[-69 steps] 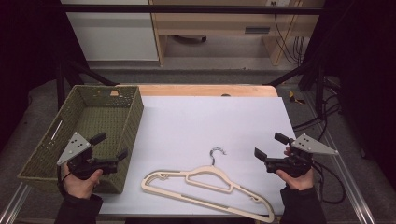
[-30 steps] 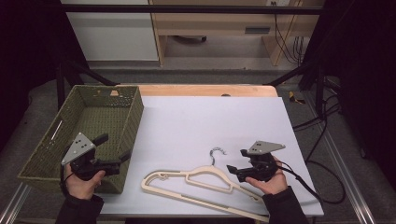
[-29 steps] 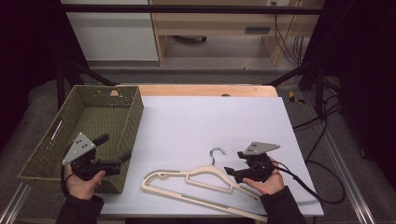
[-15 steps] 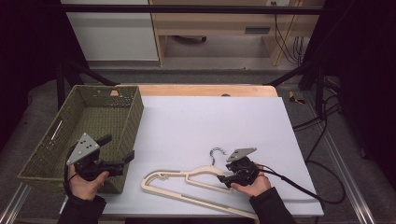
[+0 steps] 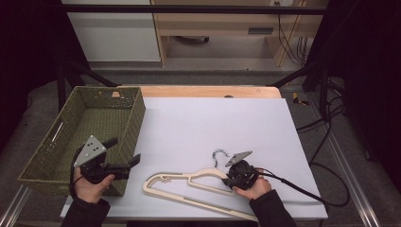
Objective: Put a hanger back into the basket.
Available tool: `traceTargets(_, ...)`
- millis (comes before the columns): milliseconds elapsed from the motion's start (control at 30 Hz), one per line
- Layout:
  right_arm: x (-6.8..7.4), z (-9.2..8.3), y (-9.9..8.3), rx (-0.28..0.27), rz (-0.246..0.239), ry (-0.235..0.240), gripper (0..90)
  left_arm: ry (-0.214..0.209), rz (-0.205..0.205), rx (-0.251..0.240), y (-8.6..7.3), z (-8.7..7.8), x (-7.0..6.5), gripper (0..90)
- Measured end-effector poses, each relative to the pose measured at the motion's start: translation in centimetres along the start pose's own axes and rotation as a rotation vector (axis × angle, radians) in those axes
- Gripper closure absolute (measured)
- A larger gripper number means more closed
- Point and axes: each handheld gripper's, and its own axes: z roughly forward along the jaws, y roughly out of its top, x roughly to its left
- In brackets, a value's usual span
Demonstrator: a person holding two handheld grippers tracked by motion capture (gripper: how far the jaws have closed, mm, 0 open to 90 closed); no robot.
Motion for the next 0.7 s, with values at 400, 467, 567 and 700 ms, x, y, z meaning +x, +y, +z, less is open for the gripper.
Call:
traceTargets(400, -0.2, -0.6, 0.2, -0.015, 0.065, 0.012, 74.3, -0.035, 0.040, 0.034, 0.1, 1.2, -1.8, 2.1)
traceTargets(467, -0.2, -0.9, 0.2, -0.024, 0.073, 0.020, 74.5, -0.044, 0.044, 0.041, 0.0, 1.5, -2.2, 2.2)
traceTargets(567, -0.1, -1.2, 0.3, -0.045, 0.084, 0.020, 74.9, -0.074, 0.054, 0.063, 0.0, 2.3, -3.1, 2.7)
traceTargets(700, -0.2, -1.6, 0.3, -0.062, 0.072, 0.025, 75.4, -0.110, 0.065, 0.104, 0.1, 3.7, -4.5, 3.5)
